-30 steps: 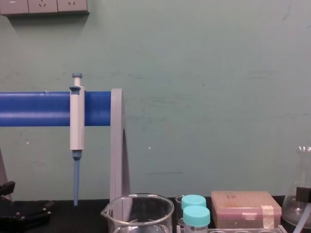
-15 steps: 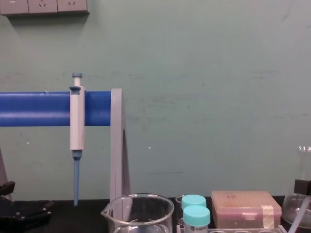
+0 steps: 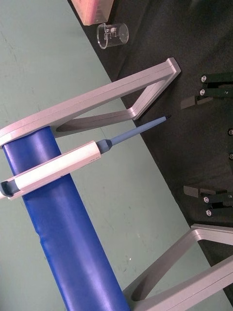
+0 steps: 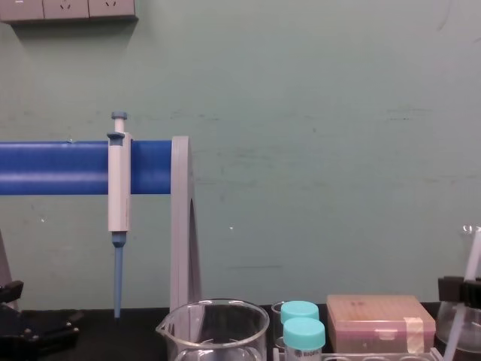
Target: Pick up the stirring rod with one hand, then place it down.
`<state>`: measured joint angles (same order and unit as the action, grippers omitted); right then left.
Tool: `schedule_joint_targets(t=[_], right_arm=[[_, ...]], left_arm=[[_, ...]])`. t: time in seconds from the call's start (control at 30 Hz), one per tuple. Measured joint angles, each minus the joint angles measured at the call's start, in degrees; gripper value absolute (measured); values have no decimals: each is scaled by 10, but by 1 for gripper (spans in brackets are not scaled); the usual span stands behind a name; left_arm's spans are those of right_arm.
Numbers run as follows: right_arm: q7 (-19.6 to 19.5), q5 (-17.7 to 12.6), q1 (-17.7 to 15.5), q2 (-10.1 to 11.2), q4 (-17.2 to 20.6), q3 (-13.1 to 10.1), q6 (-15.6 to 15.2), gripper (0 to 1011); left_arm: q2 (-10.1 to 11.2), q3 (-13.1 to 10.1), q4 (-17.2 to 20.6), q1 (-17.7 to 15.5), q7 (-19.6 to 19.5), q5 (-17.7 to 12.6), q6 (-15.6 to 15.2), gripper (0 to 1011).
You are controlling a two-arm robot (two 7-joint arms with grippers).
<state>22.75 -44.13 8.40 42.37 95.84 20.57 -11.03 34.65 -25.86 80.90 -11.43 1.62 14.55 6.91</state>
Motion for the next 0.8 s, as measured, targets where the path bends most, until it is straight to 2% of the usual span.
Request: schedule_joint_targets(t=[0.23, 0.47, 0.8], right_arm=[[13, 28, 3, 3, 12, -3, 18, 72], [22, 48, 9, 5, 25, -12, 22, 72], [45, 59, 35, 11, 40, -26, 23, 72]], left_arm=[[0, 0, 0, 0, 0, 0, 0, 1000], [0, 0, 0, 0, 0, 0, 0, 1000], [0, 0, 0, 0, 0, 0, 0, 1000]])
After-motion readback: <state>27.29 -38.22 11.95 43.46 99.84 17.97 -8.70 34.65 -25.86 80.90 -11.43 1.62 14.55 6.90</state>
